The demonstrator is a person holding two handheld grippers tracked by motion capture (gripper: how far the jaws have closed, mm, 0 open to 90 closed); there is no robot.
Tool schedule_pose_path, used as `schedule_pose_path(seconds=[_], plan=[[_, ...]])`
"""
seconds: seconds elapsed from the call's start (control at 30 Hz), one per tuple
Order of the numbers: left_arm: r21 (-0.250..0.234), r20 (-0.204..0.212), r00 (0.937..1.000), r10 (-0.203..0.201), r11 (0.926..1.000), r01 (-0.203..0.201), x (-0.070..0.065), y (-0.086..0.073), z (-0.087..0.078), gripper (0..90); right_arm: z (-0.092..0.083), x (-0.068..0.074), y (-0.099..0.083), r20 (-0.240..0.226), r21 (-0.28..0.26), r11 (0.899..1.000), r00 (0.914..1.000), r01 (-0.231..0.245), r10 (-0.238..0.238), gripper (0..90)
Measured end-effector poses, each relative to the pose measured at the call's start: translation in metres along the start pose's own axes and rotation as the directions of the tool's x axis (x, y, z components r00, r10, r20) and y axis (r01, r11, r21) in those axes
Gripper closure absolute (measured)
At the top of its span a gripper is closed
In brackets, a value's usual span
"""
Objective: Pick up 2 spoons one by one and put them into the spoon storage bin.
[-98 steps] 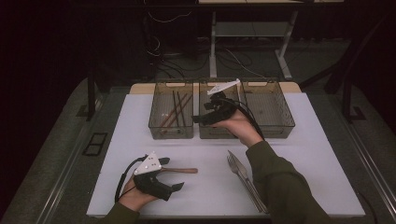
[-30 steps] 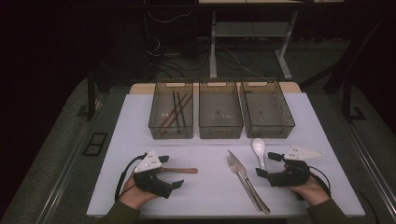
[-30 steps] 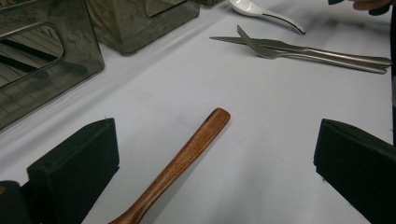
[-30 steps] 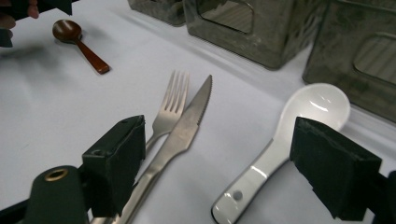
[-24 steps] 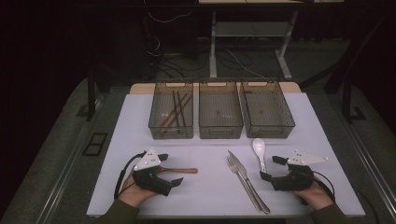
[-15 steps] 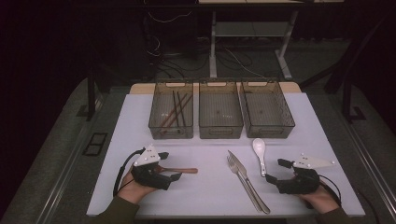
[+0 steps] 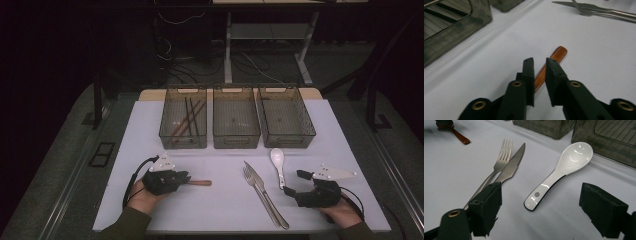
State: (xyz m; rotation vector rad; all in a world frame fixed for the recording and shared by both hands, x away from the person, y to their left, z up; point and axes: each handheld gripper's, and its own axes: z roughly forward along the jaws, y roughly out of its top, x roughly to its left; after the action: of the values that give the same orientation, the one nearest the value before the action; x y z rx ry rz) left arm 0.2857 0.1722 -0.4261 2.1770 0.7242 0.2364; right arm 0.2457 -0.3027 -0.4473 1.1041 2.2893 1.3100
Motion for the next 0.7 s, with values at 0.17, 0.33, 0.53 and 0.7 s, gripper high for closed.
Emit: schedule_pose_path(seconds=[0.17,0.33,0.53,0.7], plan=[[0.001,-0.028,0.9995,-0.015,0.9999,0.015,0.012,0.001,-0.007,84.9,0.000,0.000,0.000,0.000,0.001,1.000,1.0000,-0.002,0.002,17.9],[-0.005,-0.057,0.9971,-0.051,0.9987,0.050,0.023,-0.005,-0.016,78.5,0.000,-0.001,0.000,0.002,-0.001,1.000,1.0000,-0.005,0.005,17.9],[0.000,-0.091,0.9927,-0.079,0.9968,0.080,0.033,-0.015,-0.028,71.6,-0.001,-0.001,0.000,0.003,-0.003,1.000,1.0000,-0.004,0.004,17.9],[0.000,-0.096,0.9892,-0.111,0.9938,0.111,0.039,-0.025,-0.033,62.5,-0.001,-0.001,0.000,0.004,-0.007,1.000,1.0000,0.001,-0.001,17.9]])
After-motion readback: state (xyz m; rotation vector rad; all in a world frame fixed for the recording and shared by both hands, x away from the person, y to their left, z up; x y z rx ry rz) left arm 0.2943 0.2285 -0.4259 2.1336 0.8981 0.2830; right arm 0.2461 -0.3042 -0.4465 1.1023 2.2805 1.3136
